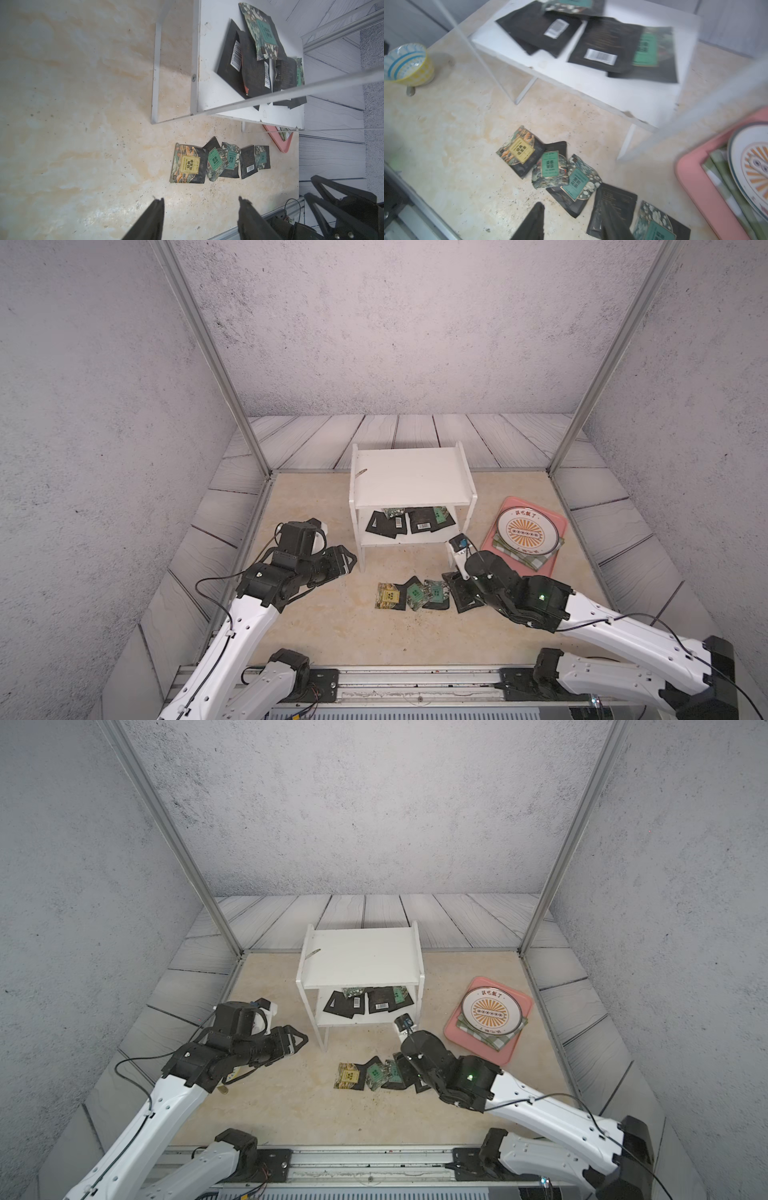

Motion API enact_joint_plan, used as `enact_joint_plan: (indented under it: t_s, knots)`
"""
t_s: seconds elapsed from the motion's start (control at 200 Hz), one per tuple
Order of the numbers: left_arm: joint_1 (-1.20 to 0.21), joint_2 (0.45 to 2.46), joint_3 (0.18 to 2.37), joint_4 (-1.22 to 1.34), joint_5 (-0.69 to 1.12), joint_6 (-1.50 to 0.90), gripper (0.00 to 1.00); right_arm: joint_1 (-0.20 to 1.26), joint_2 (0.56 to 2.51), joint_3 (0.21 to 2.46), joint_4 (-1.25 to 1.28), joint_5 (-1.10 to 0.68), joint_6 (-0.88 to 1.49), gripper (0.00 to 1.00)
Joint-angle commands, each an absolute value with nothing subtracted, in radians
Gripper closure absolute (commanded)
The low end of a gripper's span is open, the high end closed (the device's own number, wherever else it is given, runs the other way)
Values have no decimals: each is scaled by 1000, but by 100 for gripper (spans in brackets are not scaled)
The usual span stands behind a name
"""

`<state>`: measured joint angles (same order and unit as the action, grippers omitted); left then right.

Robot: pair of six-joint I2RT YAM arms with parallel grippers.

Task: Remove the tea bags from the shelf
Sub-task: Move the shelf to the center of the board.

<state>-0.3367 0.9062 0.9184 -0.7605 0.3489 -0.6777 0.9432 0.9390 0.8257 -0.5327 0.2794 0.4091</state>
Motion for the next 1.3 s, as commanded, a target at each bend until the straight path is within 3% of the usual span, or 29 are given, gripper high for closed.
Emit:
enact_joint_plan:
  t_s: [0.0, 0.2, 0.38, 1.296]
  knots:
    - [-349, 939, 907, -702, 348, -671, 39, 818, 864, 796, -542, 202, 462, 52]
    - [-350, 1035, 929, -646, 340, -647, 40, 640, 909, 798, -507, 63, 416, 52]
    - [-350, 1076, 942, -627, 308, -623, 41, 570, 972, 808, -435, -7, 389, 56]
    - [-337, 1271, 1029, -548, 261, -564, 63, 498, 1181, 890, -284, -70, 361, 71]
